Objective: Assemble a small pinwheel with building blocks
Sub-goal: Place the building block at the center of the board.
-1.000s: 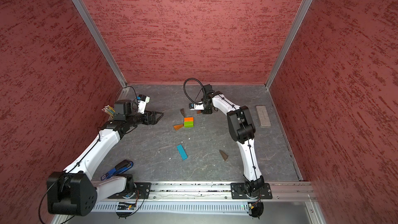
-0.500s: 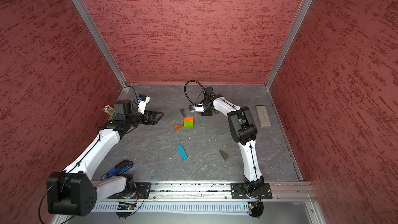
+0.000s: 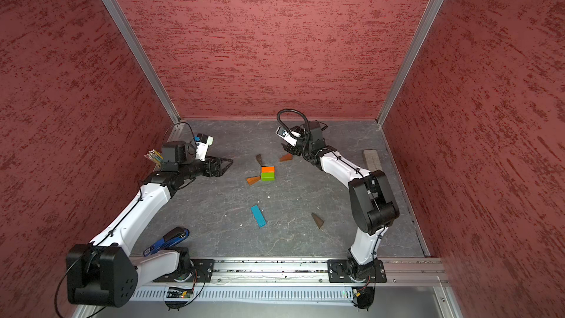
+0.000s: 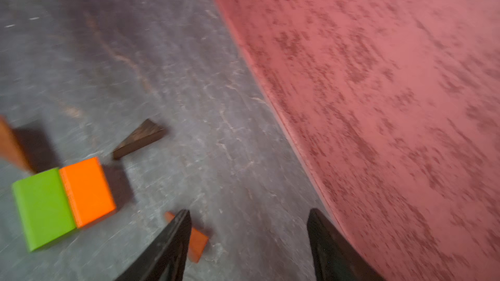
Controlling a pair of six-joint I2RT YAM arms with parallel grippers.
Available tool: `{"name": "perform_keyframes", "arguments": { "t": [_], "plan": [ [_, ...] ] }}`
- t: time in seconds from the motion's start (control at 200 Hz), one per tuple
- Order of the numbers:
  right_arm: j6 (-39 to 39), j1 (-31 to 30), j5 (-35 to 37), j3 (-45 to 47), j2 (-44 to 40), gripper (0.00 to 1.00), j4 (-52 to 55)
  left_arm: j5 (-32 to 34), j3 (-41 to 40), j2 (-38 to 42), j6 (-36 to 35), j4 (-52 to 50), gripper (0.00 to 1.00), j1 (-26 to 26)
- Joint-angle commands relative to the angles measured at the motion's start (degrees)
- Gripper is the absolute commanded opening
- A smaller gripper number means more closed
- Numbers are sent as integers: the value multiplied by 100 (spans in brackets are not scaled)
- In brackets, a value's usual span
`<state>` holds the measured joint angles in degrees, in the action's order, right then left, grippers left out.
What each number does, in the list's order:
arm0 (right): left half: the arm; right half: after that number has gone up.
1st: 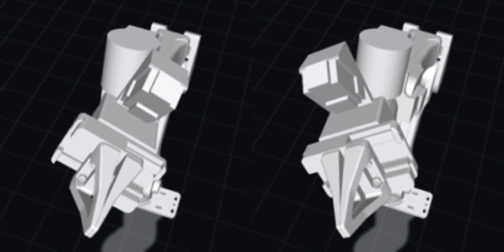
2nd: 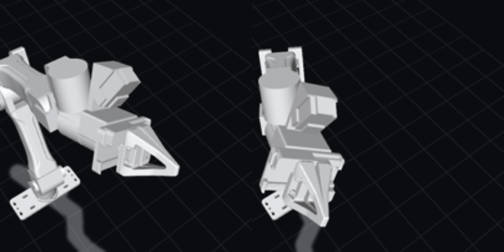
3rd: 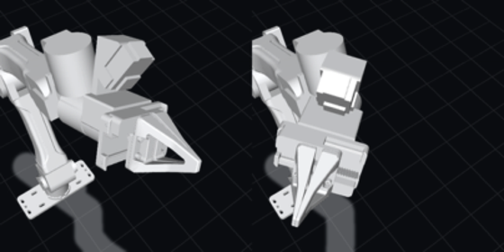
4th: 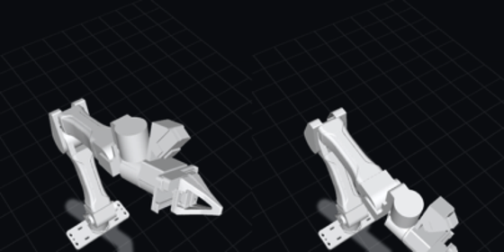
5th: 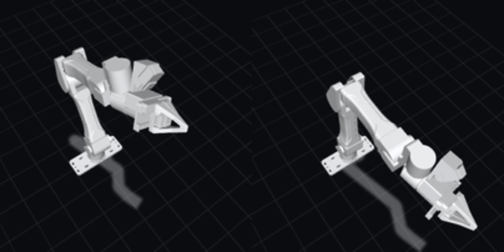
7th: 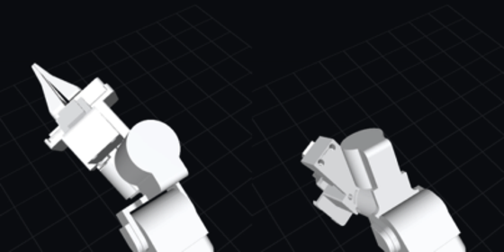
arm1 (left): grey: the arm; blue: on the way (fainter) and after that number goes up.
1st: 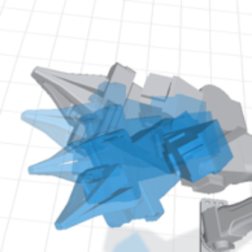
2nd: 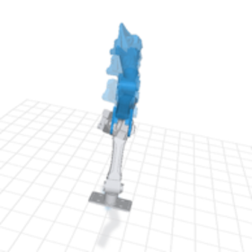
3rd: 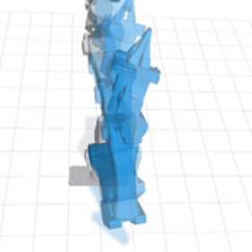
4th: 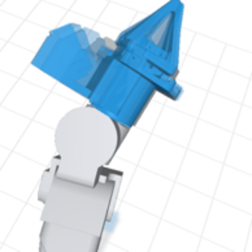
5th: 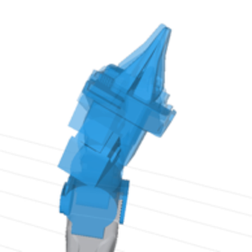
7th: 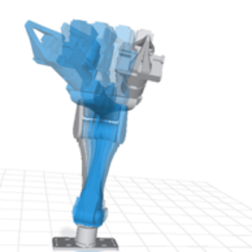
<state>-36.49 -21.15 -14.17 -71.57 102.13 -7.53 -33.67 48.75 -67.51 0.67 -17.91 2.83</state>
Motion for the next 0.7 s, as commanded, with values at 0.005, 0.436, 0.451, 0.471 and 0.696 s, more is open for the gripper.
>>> {"name": "perform_keyframes", "arguments": {
  "t": [0.005,0.436,0.451,0.471,0.696],
  "plan": [
    [2044,101,1309,-483,270,71,44,-79,-30,24,-53,128,100,-25],
    [4145,105,1162,-948,1105,40,1950,-125,-6,-42,-128,39,100,47],
    [4146,105,1108,-964,1130,39,1979,-136,-2,-51,-129,35,100,48],
    [4134,109,1042,-973,1156,38,2006,-144,4,-60,-120,31,100,47],
    [4213,103,1304,-1246,1499,37,2513,-114,45,-61,-149,-60,100,90]
  ]
}}
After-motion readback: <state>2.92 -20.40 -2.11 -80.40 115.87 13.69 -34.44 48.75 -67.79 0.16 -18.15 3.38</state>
